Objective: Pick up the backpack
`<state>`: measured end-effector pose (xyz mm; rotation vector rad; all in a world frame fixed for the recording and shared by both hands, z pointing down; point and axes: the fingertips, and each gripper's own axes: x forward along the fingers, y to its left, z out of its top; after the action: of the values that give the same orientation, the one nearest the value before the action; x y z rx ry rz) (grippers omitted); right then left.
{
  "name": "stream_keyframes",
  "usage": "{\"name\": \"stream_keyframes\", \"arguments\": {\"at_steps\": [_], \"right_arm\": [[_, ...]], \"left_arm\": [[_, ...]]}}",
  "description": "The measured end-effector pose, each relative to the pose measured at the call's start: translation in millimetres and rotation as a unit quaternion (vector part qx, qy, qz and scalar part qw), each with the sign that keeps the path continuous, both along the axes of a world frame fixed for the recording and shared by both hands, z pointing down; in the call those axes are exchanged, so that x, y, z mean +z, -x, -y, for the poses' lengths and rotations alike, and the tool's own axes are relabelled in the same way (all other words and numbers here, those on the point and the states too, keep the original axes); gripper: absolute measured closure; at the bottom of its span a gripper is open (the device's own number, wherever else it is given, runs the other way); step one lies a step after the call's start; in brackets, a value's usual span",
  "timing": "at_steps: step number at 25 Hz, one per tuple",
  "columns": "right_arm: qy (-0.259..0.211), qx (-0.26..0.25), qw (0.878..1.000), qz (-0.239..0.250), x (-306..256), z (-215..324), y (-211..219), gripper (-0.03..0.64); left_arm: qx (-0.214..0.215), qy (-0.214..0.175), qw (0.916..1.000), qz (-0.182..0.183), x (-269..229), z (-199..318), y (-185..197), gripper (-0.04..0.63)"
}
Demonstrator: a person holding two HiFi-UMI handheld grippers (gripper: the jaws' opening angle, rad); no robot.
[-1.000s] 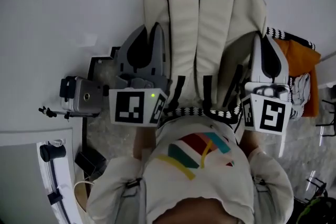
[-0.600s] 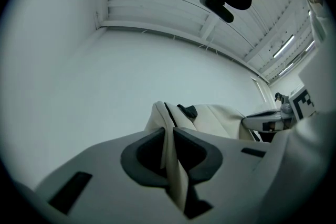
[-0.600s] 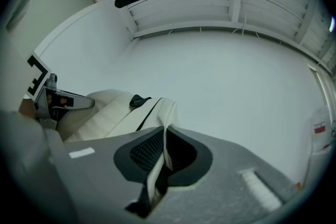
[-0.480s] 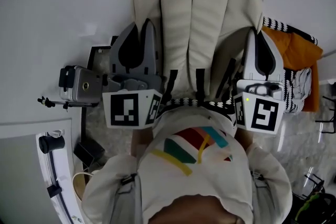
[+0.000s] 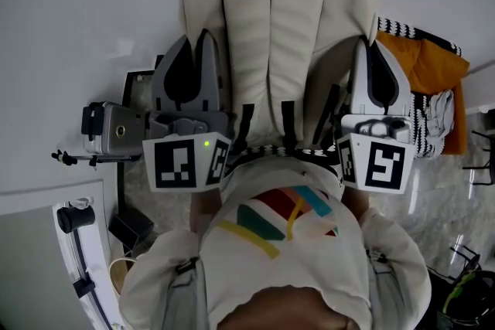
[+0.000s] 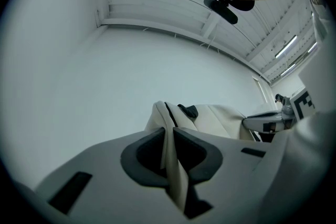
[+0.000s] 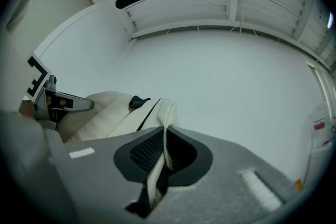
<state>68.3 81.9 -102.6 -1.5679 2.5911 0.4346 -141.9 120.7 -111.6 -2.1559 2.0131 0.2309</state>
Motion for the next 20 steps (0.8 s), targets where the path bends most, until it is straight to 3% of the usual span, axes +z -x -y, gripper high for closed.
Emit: {"name": "stream_keyframes", "arguments": {"at_steps": [20], "right_arm": [[0.004,0.003,1.0,0.002,1.3,1.7,-1.3,0.597]], "left_arm": [[0.0,-0.002,1.0,0.003,-0.9,1.0,1.0,0.549]]}}
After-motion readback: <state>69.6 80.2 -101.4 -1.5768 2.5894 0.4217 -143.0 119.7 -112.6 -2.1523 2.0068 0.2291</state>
